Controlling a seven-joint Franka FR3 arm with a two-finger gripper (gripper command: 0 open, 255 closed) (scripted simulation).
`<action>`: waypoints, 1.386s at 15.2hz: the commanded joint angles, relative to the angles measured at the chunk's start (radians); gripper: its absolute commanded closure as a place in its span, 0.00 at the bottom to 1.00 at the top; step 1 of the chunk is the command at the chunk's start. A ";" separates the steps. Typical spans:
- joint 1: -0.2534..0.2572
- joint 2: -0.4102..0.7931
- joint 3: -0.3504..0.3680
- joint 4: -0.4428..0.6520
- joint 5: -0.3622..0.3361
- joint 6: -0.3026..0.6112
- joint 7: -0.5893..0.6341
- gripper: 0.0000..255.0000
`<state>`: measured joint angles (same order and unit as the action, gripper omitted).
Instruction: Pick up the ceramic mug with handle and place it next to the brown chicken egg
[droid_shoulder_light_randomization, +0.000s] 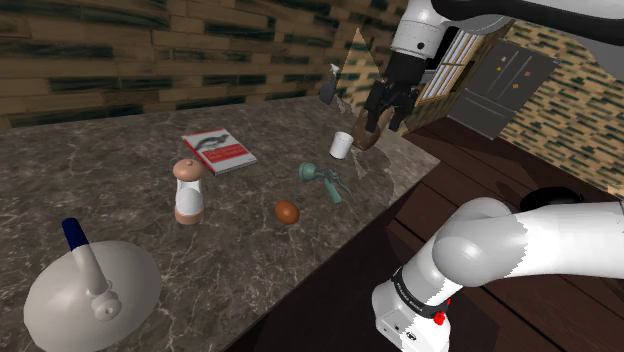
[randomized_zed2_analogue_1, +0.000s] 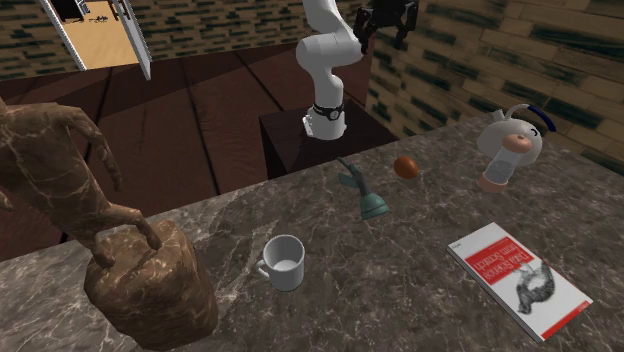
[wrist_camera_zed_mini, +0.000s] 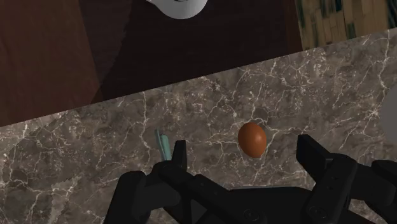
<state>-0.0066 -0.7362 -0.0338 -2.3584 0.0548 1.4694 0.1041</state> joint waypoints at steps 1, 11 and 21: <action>0.000 0.000 0.000 0.000 0.000 0.000 0.000 0.00; -0.048 0.244 -0.108 -0.009 -0.097 0.274 -0.130 0.00; -0.085 0.566 -0.204 0.110 -0.120 0.505 -0.253 0.00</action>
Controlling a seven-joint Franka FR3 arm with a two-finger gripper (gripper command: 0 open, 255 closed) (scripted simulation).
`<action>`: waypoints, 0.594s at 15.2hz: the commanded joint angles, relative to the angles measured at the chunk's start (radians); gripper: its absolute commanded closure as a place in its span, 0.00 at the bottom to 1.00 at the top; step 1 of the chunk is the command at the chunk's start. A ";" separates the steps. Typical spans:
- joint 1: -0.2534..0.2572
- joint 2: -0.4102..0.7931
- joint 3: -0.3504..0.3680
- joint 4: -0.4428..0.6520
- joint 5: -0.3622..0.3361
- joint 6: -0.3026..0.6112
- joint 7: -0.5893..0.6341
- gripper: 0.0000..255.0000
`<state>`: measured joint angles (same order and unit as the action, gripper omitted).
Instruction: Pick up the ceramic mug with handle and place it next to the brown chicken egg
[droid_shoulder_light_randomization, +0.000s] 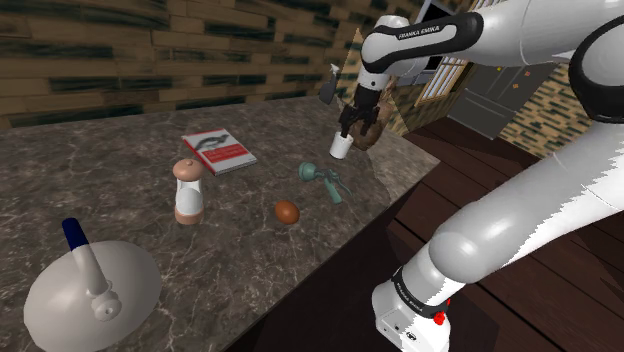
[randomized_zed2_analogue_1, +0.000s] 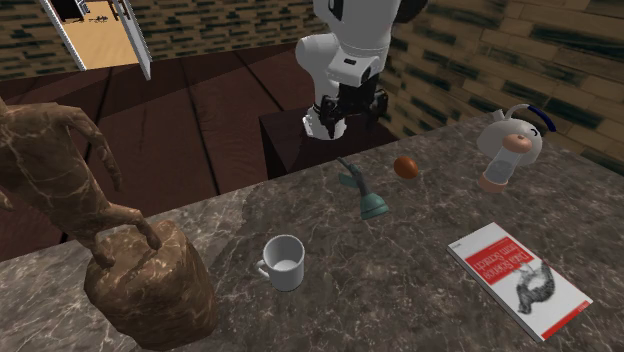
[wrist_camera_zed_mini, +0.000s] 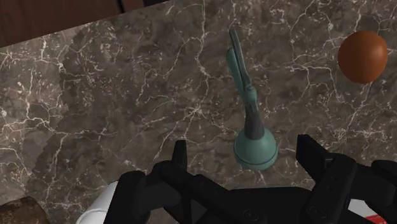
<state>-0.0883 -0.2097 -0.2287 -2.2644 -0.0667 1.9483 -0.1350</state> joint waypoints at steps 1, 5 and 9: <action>-0.007 0.074 -0.017 0.035 0.005 0.045 -0.027 0.00; -0.025 0.216 -0.044 0.123 0.026 0.110 -0.081 0.00; -0.050 0.361 -0.061 0.231 0.059 0.156 -0.134 0.00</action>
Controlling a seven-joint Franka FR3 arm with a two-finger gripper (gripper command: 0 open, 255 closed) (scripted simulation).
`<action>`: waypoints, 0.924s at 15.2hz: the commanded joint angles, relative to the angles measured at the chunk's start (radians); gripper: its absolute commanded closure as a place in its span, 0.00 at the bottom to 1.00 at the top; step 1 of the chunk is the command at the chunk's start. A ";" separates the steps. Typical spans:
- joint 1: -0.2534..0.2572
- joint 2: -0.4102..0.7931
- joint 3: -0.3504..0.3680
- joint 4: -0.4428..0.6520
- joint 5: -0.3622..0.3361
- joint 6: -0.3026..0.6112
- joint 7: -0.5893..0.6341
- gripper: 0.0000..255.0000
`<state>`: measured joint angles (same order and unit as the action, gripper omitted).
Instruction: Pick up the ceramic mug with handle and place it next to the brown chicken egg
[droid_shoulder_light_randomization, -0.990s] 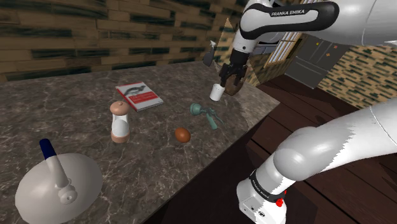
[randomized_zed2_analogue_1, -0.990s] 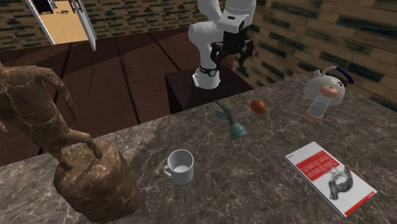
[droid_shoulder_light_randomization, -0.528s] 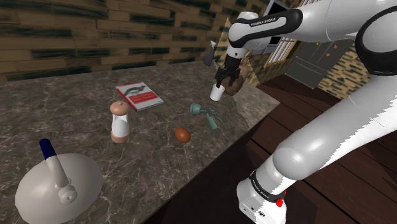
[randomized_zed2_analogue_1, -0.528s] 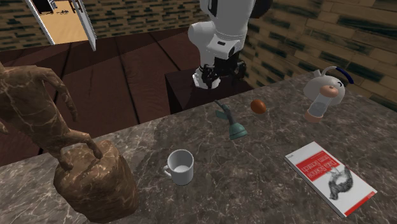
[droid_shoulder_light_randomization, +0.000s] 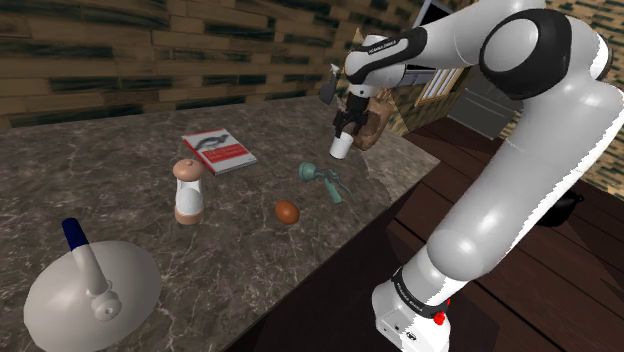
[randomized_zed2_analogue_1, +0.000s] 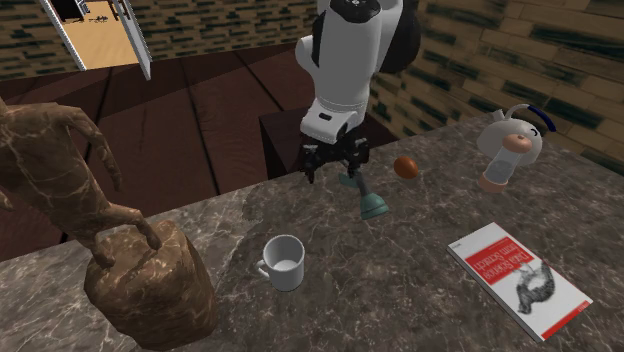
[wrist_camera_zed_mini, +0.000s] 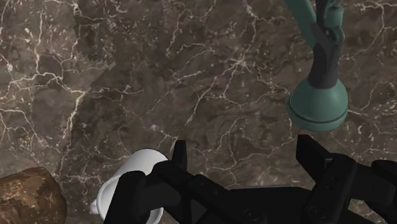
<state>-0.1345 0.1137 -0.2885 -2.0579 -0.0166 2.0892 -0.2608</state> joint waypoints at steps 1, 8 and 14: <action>-0.011 0.074 -0.004 0.055 0.018 0.024 -0.022 0.00; -0.080 0.336 -0.004 0.308 0.083 0.050 -0.100 0.00; -0.126 0.486 0.006 0.460 0.112 0.058 -0.129 0.00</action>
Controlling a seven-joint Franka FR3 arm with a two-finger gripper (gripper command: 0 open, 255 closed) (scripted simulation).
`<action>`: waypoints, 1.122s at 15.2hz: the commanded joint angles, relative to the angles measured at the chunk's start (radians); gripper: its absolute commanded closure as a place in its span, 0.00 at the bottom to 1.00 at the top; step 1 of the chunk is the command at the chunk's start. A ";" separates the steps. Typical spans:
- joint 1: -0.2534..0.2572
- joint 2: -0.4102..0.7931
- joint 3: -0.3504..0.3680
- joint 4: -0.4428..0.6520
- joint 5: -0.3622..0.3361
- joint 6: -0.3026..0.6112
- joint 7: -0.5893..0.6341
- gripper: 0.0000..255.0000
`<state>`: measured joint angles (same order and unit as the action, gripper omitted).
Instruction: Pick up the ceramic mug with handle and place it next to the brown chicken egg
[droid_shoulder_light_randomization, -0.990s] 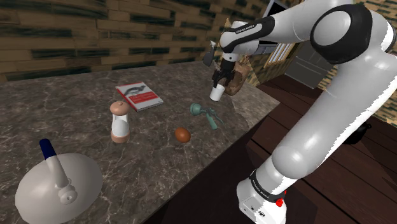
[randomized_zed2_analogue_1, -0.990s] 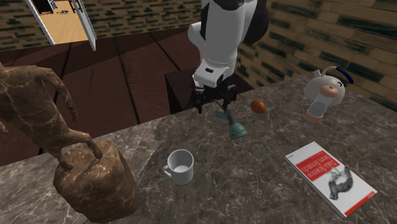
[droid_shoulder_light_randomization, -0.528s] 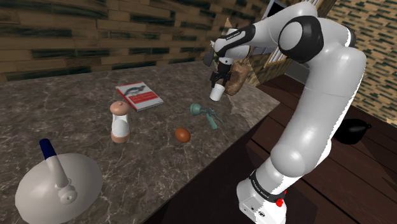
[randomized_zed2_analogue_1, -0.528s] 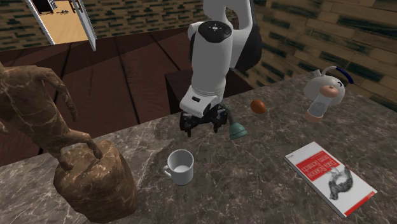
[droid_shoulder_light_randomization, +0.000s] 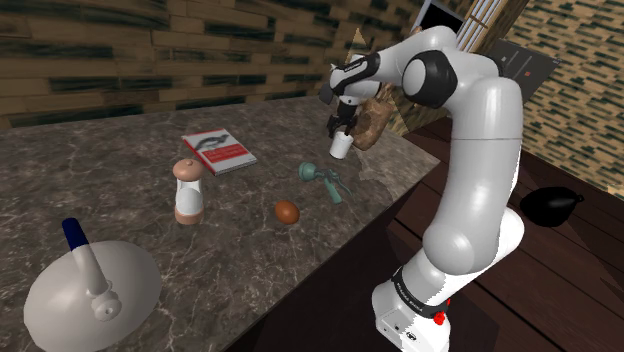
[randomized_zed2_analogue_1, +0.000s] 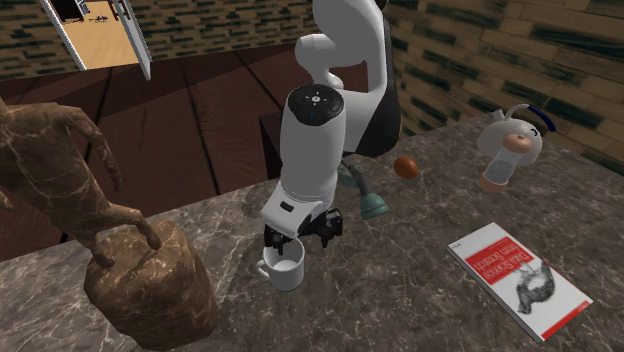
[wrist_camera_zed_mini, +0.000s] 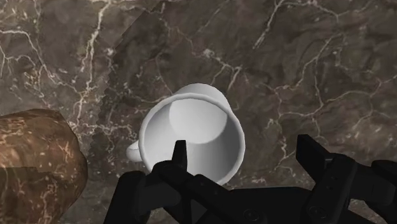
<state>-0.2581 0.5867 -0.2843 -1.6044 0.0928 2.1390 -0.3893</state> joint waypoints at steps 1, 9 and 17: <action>-0.003 0.020 0.003 0.003 0.005 0.018 -0.002 0.00; -0.009 0.052 0.009 -0.011 0.013 0.063 -0.007 0.00; -0.009 0.052 0.009 -0.011 0.013 0.063 -0.007 1.00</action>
<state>-0.2673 0.6386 -0.2755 -1.6151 0.1058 2.2022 -0.3961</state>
